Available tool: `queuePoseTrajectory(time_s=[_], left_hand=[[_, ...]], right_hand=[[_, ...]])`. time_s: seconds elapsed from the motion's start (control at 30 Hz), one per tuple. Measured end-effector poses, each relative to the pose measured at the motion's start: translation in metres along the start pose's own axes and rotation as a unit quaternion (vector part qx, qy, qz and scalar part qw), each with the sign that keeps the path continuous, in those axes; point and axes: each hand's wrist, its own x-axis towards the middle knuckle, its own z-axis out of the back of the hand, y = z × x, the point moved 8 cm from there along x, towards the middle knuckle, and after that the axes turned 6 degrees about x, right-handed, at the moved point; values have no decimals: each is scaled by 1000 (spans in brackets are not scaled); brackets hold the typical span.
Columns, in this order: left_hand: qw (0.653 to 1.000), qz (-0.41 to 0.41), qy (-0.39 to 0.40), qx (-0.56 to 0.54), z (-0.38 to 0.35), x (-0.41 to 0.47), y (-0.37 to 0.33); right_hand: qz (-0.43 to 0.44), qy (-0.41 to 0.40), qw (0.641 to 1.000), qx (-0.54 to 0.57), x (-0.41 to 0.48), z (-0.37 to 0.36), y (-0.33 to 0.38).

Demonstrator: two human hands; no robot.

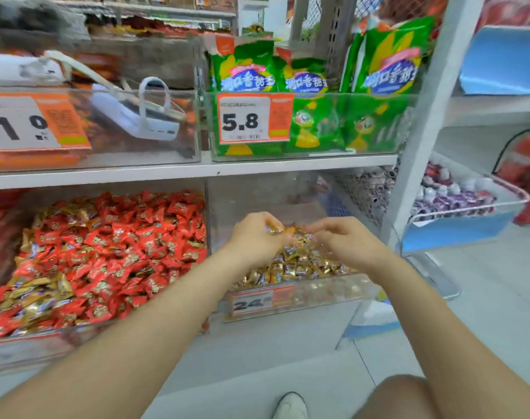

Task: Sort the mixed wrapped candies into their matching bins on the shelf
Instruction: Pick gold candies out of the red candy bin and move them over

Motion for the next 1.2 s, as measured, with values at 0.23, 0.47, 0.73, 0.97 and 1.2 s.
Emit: queuePoseTrajectory(time_s=[0.23,0.47,0.73,0.97,1.2], left_hand=[[968,-160,67,179,5,-6,-22],[918,-261,-142,262,103,-81,-4],[933,18,-221,282,201,-108,125],[925,261,-135,240,234,-97,216],[930,301,-184,101,248,-45,230]], right_hand=[[24,-4,999,-25,-1,-7,22],[133,46,985,-104,-28,-67,108],[284,118,943,-128,-61,-181,193],[316,120,890,-307,-34,-275,216],[286,93,913,-277,18,-326,237]])
